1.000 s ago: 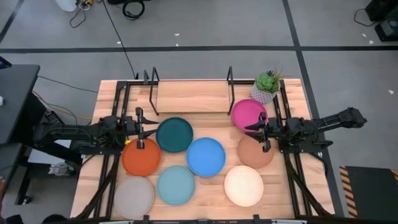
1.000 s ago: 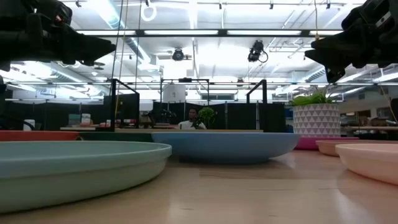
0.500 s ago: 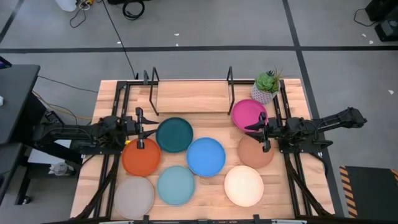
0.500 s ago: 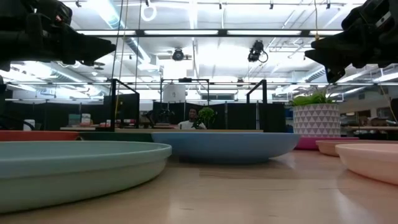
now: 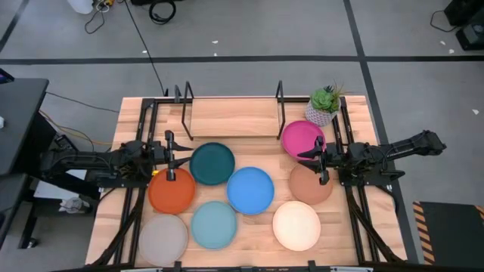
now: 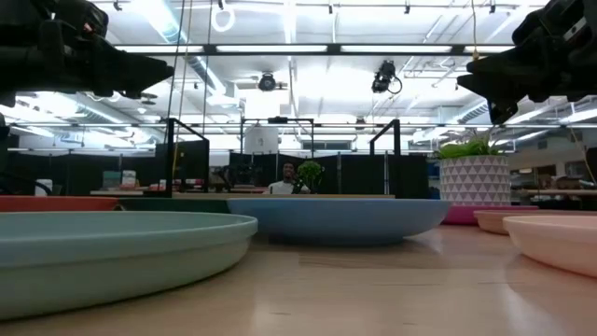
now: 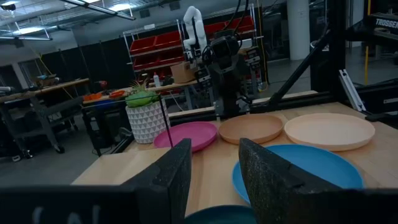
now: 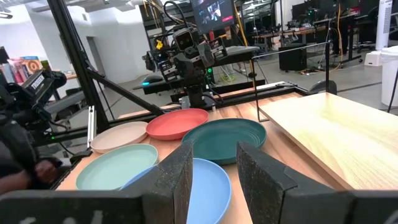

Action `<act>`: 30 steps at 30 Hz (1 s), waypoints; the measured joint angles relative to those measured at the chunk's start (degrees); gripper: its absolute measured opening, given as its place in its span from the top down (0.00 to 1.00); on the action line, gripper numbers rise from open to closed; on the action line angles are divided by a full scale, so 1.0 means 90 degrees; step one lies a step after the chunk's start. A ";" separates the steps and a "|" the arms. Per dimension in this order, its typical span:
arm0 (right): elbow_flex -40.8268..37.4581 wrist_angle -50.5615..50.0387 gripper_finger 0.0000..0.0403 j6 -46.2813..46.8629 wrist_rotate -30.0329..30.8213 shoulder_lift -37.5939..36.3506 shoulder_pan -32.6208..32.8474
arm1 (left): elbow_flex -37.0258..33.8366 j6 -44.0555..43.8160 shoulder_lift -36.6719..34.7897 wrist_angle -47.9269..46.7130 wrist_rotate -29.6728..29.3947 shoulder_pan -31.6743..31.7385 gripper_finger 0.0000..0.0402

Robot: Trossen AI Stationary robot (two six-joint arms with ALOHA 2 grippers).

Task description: Place and stack plates onto a shelf

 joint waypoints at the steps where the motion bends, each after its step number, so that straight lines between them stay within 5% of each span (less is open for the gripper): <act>1: 0.0000 0.0000 0.68 0.0000 0.0000 0.0001 -0.0001 | 0.0000 0.0001 -0.0001 -0.0002 0.0001 0.0001 0.65; 27: 0.0000 0.0214 0.68 -0.0293 0.0175 0.0002 -0.0002 | 0.0002 -0.0021 -0.0001 0.0056 -0.0001 0.0001 0.65; 30: 0.0000 0.0514 0.68 -0.1004 0.0202 0.0013 -0.0016 | 0.0001 -0.1025 0.0000 0.0045 0.0002 -0.0001 0.65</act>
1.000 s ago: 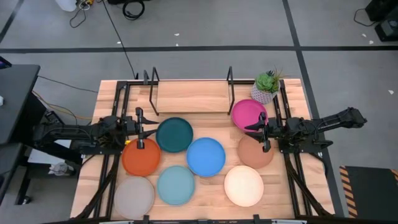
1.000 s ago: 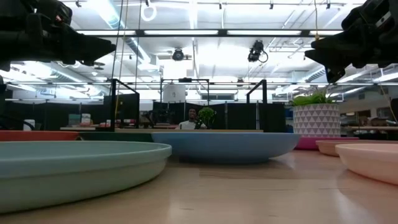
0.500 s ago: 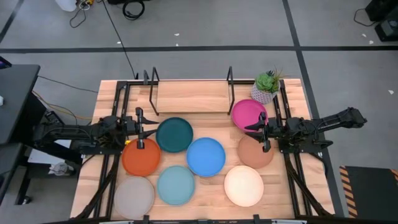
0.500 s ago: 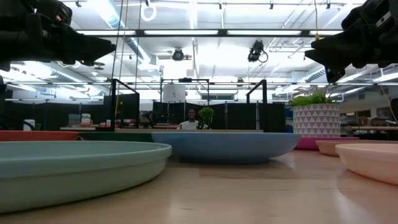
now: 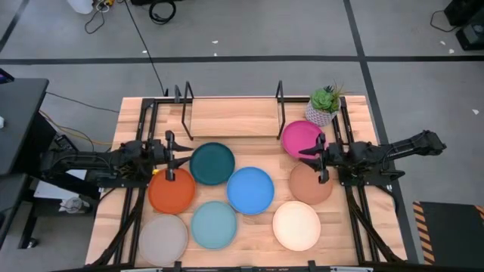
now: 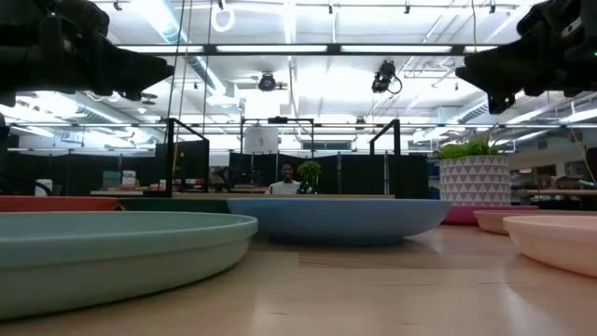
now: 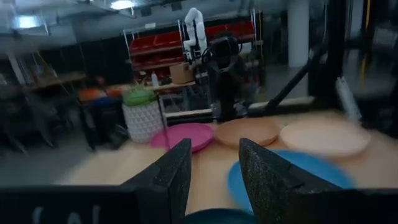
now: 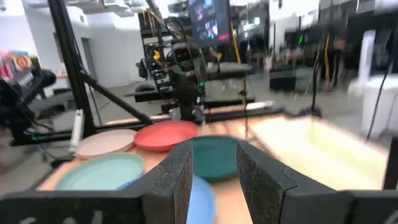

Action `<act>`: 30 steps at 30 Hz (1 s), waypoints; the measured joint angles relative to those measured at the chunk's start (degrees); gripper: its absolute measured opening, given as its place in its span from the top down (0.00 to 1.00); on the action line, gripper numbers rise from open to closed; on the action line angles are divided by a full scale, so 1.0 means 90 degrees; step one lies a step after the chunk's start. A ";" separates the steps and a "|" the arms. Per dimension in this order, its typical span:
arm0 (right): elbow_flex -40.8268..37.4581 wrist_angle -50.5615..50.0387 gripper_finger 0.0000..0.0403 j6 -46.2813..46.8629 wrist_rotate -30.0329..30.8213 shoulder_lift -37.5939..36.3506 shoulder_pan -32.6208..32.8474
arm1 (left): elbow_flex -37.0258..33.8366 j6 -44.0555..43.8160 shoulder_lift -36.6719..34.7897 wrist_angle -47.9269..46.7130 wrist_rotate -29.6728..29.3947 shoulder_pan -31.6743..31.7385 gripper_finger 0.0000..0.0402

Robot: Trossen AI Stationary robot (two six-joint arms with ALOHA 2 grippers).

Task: Place and stack plates onto a shelf
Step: Put the pink plate on the shelf

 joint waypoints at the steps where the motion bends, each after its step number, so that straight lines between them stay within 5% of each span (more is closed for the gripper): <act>1: 0.0000 0.0174 0.68 -0.0175 0.0000 0.0020 -0.0012 | -0.0001 -0.0574 0.0000 -0.0010 -0.0002 0.0000 0.65; 5: 0.0000 0.0672 0.68 -0.0642 -0.0240 0.0073 -0.0028 | 0.0001 -0.1411 -0.0004 0.0317 -0.0098 0.0002 0.65; 14: 0.0002 0.0456 0.68 -0.0634 0.0563 0.0235 -0.0300 | 0.0001 -0.1457 -0.0003 0.0635 -0.0144 0.0004 0.65; 21: 0.0004 0.0080 0.68 -0.0439 -0.0074 0.0809 -0.0640 | -0.0001 -0.1351 0.0001 0.0759 -0.1205 0.0008 0.65; 30: 0.0255 -0.0002 0.68 -0.0679 -0.0317 0.1425 -0.1044 | 0.0001 -0.1154 0.0001 0.0880 -0.1134 -0.0005 0.65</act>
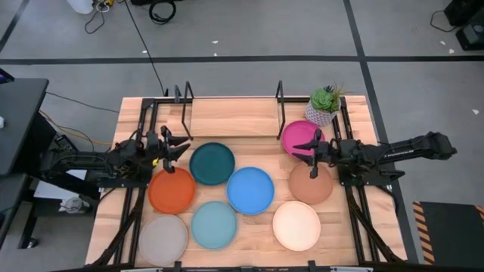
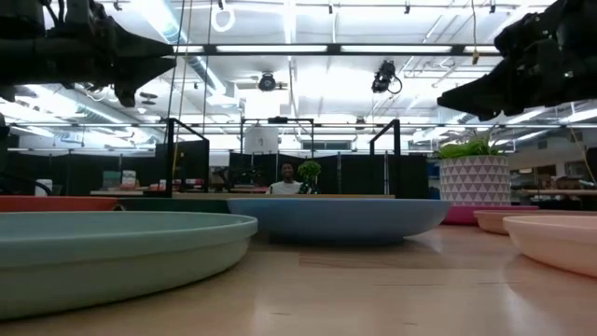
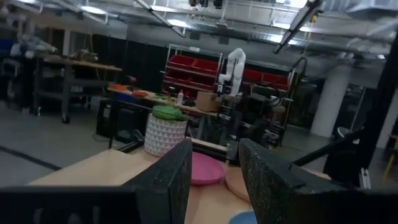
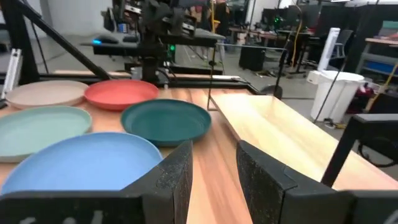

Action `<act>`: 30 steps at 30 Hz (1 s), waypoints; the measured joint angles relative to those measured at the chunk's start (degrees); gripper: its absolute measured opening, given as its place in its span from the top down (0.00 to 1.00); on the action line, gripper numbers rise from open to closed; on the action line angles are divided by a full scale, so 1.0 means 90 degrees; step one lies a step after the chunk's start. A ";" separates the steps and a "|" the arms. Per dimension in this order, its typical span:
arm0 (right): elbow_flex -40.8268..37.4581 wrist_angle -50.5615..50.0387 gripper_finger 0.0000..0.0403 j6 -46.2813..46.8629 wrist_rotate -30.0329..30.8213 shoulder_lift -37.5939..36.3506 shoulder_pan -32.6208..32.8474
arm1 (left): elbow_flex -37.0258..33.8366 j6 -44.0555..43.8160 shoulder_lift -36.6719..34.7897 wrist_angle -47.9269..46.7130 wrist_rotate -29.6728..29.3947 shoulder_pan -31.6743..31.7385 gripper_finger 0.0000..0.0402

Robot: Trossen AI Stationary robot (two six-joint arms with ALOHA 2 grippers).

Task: Place and stack plates onto a shelf
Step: Put the pink plate on the shelf

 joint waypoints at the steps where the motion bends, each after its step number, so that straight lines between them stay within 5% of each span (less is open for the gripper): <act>1: 0.0039 0.0025 0.68 0.0044 -0.0150 0.0087 -0.0065 | -0.0001 0.0120 0.0000 0.0059 0.0061 0.0000 0.65; 9: 0.0437 -0.0089 0.68 0.0586 -0.0682 0.0922 -0.0280 | 0.0000 0.0748 0.0000 0.0766 0.0689 0.0000 0.65; 18: 0.2050 -0.2212 0.67 0.1296 -0.0819 0.2366 -0.0176 | 0.0261 0.0870 0.0041 0.0779 0.1031 -0.0005 0.65; 23: 0.2987 -0.3555 0.61 0.1686 -0.1313 0.3307 -0.0176 | 0.0491 0.1195 0.0097 0.0418 0.1029 -0.0005 0.65; 30: 0.3724 -0.4372 0.47 0.1984 -0.1000 0.4187 -0.0010 | 0.0495 0.1400 0.0126 0.0417 0.1371 -0.0005 0.65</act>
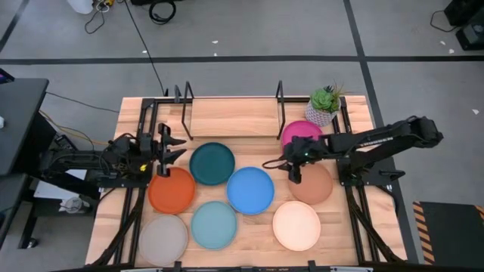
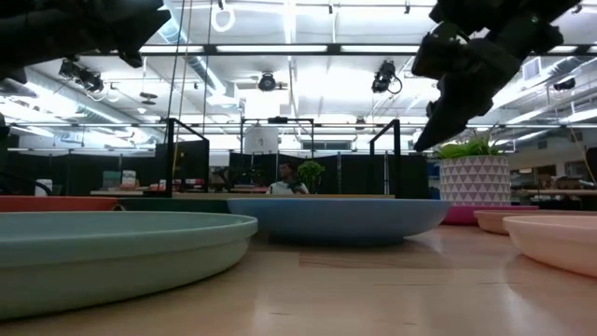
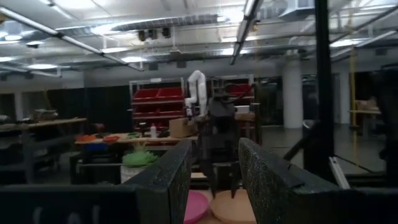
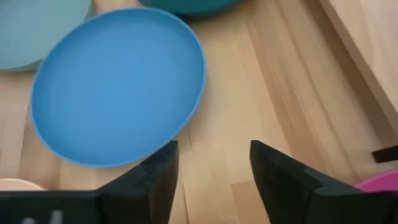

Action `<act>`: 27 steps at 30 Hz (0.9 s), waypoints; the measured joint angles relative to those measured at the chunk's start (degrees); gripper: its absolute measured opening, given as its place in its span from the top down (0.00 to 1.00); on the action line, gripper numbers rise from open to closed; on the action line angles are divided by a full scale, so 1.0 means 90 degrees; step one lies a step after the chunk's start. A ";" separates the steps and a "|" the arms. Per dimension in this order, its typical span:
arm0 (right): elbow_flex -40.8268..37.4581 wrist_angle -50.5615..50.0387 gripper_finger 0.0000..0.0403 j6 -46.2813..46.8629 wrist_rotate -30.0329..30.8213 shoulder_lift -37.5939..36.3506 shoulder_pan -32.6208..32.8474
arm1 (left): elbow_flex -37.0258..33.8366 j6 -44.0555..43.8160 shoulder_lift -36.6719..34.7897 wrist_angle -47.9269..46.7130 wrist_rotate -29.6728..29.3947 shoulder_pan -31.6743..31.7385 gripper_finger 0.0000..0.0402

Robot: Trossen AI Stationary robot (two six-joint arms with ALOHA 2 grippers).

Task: Place and stack plates onto a shelf
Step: Put the pink plate on the shelf

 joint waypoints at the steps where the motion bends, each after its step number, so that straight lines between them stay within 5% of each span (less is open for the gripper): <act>1: 0.0097 -0.0132 0.46 0.0104 0.0068 0.0085 0.0013 | 0.0000 0.0044 -0.0002 0.0009 0.0168 0.0000 0.65; 7: 0.0591 -0.1156 0.40 0.1260 0.0456 0.0310 0.0176 | 0.0003 0.0623 -0.0002 -0.0059 0.1451 -0.0005 0.65; 17: 0.0393 -0.2513 0.42 0.2693 0.1449 0.0319 0.0407 | 0.0005 0.0991 0.0000 -0.0249 0.0370 0.0000 0.65; 27: 0.0206 -0.2963 0.43 0.3028 0.1786 0.0827 0.0502 | 0.0008 0.1394 0.0000 -0.0260 0.0338 0.0000 0.65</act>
